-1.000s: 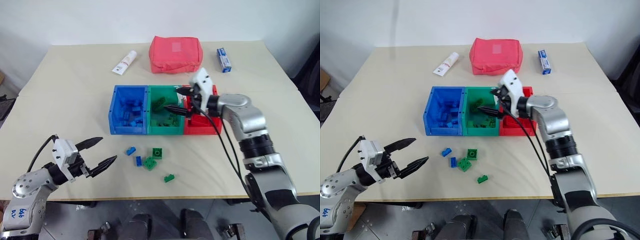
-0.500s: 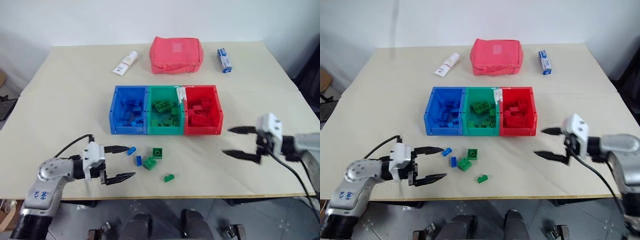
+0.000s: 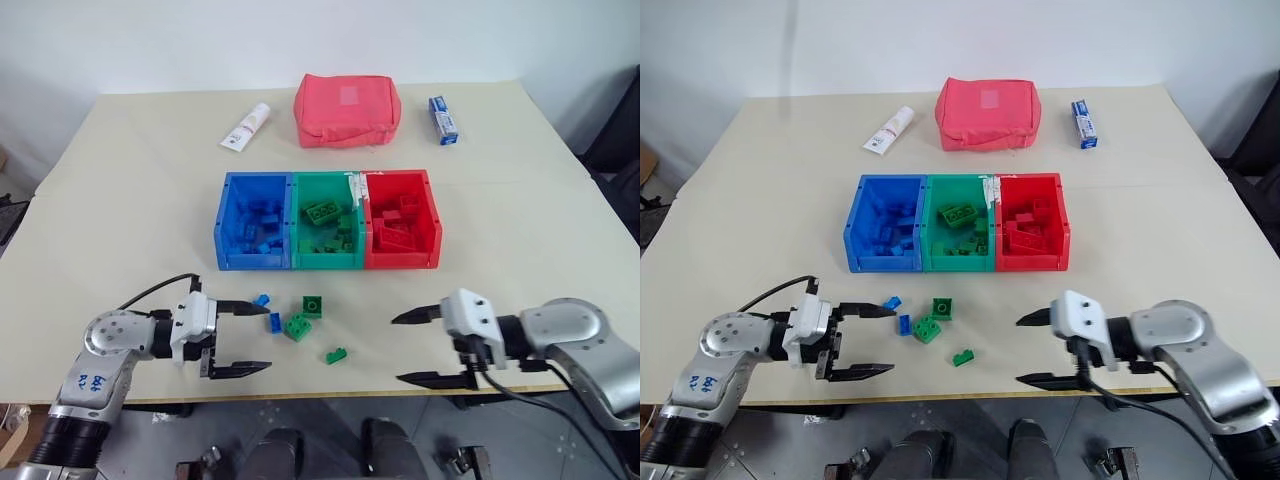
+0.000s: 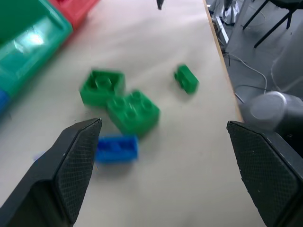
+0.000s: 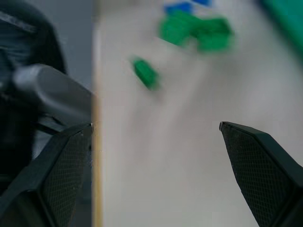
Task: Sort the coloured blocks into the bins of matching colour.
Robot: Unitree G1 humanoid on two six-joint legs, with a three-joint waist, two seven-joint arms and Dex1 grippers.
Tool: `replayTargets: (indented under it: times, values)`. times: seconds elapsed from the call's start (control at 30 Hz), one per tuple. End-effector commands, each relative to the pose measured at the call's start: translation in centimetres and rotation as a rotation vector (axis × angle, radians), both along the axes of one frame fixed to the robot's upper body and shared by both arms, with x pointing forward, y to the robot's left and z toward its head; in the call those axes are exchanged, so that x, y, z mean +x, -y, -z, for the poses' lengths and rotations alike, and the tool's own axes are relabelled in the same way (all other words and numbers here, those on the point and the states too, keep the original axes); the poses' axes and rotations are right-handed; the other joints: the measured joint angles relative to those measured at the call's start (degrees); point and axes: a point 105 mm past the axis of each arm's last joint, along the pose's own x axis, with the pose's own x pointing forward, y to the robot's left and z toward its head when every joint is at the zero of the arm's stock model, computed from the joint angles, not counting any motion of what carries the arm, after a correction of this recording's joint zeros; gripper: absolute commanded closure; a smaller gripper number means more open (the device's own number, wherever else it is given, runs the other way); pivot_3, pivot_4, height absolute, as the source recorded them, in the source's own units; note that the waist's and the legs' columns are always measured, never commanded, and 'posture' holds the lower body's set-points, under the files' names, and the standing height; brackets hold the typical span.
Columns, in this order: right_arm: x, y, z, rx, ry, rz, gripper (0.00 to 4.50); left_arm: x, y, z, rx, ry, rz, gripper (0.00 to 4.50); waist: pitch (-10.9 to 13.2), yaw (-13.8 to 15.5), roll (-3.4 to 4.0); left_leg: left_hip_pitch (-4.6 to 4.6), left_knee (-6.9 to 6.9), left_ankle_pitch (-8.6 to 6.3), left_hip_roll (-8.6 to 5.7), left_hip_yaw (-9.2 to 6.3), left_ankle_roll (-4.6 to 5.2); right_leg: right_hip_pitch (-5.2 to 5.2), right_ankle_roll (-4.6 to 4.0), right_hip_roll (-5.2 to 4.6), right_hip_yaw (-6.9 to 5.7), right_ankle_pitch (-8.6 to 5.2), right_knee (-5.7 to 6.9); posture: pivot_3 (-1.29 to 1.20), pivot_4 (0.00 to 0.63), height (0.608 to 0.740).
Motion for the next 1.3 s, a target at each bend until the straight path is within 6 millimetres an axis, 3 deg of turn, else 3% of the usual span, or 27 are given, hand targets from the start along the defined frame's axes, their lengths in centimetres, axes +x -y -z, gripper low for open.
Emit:
replayTargets:
  times: [0.03, 0.2, 0.3, 0.5, 0.67, 0.73, 0.8, 0.87, 0.97, 1.03, 1.17, 1.3]
  values:
    - [0.5, -3.2, 0.9, -0.029, 0.074, -0.070, 0.03, -0.4, -0.9, -1.4, -0.001, 0.055, -0.040, 0.00, 0.0, 0.0, -0.05, 0.00, 0.00, 0.00, 0.01, -0.01, 0.00, 0.02, -0.01, 0.01, -0.02, 0.03, -0.04, 0.00, 0.150, 0.740]
    - [1.8, -6.1, 2.5, -0.071, 0.091, -0.124, 0.03, -0.7, -2.2, -1.4, 0.014, 0.070, -0.133, 0.00, 0.0, -0.2, -0.10, 0.00, -0.08, -0.01, 0.03, -0.04, -0.02, -0.07, -0.05, 0.04, -0.03, 0.03, -0.01, 0.00, 0.150, 0.740]
    - [2.2, -6.3, 3.8, -0.123, 0.080, -0.151, 0.59, -1.2, -2.1, -1.3, 0.019, 0.054, -0.122, 0.00, 0.0, 0.0, -0.10, -0.04, -0.04, -0.03, -0.03, -0.09, 0.03, -0.02, -0.06, 0.01, -0.08, 0.03, -0.05, 0.00, 0.150, 0.740]
    - [2.3, -6.5, 4.0, -0.135, 0.082, -0.202, 2.65, -1.0, -1.7, -1.4, 0.012, 0.066, -0.117, 0.00, 0.0, -0.1, -0.10, -0.02, -0.04, -0.07, 0.00, -0.10, 0.04, 0.00, -0.07, 0.03, -0.11, 0.04, -0.07, 0.00, 0.150, 0.740]
    - [2.6, -6.7, 2.2, -0.031, 0.110, -0.190, 4.21, -0.3, -1.1, -2.6, -0.065, 0.099, -0.167, 0.00, 0.0, -0.2, -0.10, -0.02, -0.02, -0.07, 0.00, -0.08, 0.03, 0.00, -0.07, 0.04, -0.09, 0.04, -0.05, 0.00, 0.150, 0.740]
    - [2.9, -7.0, 0.3, 0.067, 0.116, -0.163, 4.21, 0.1, -1.0, -3.1, -0.106, 0.104, -0.201, 0.00, 0.0, -0.3, -0.10, -0.02, -0.02, -0.06, 0.02, -0.09, 0.02, 0.00, -0.07, 0.05, -0.10, 0.04, -0.04, 0.00, 0.150, 0.740]
    - [4.2, -7.6, -3.0, 0.224, 0.114, -0.070, 4.21, 0.5, -1.1, -3.6, -0.155, 0.106, -0.254, 0.00, 0.0, -0.3, -0.10, -0.01, -0.03, -0.05, 0.03, -0.09, 0.00, -0.01, -0.07, 0.06, -0.09, 0.04, -0.02, 0.00, 0.150, 0.740]
    - [6.5, -7.8, -6.2, 0.337, 0.145, 0.054, 4.21, 1.0, -1.5, -4.1, -0.202, 0.107, -0.316, 0.00, 0.0, -0.6, -0.10, 0.00, -0.01, -0.04, 0.06, -0.08, -0.03, -0.03, -0.09, 0.09, -0.06, 0.05, 0.04, 0.00, 0.150, 0.740]
    - [10.6, -7.5, -9.2, 0.382, 0.230, 0.241, 4.21, 1.5, -2.0, -4.2, -0.233, 0.108, -0.381, 0.00, 0.0, -0.4, -0.10, 0.04, -0.01, 0.02, 0.06, -0.06, -0.12, -0.10, -0.14, 0.11, -0.02, 0.07, 0.18, 0.00, 0.150, 0.740]
    - [12.8, -7.2, -10.0, 0.378, 0.272, 0.327, 4.21, 1.6, -2.4, -4.2, -0.237, 0.111, -0.409, 0.00, 0.0, -0.4, -0.10, 0.04, -0.04, 0.03, 0.07, -0.10, -0.14, -0.10, -0.21, 0.13, -0.06, 0.07, 0.19, 0.00, 0.150, 0.740]
    - [14.9, -7.2, -9.5, 0.334, 0.295, 0.367, 4.21, 2.0, -3.3, -4.1, -0.220, 0.128, -0.443, 0.00, 0.0, -0.4, -0.10, -0.01, -0.09, 0.01, -0.01, -0.18, -0.10, -0.11, -0.26, 0.07, -0.11, 0.05, 0.16, 0.00, 0.150, 0.740]
    - [15.4, -7.2, -9.4, 0.338, 0.289, 0.357, 2.81, 2.4, -4.0, -4.4, -0.212, 0.149, -0.474, 0.00, 0.0, -0.5, -0.10, -0.08, -0.16, -0.03, -0.01, -0.15, -0.05, -0.17, -0.26, 0.06, -0.11, 0.05, 0.17, 0.00, 0.150, 0.740]
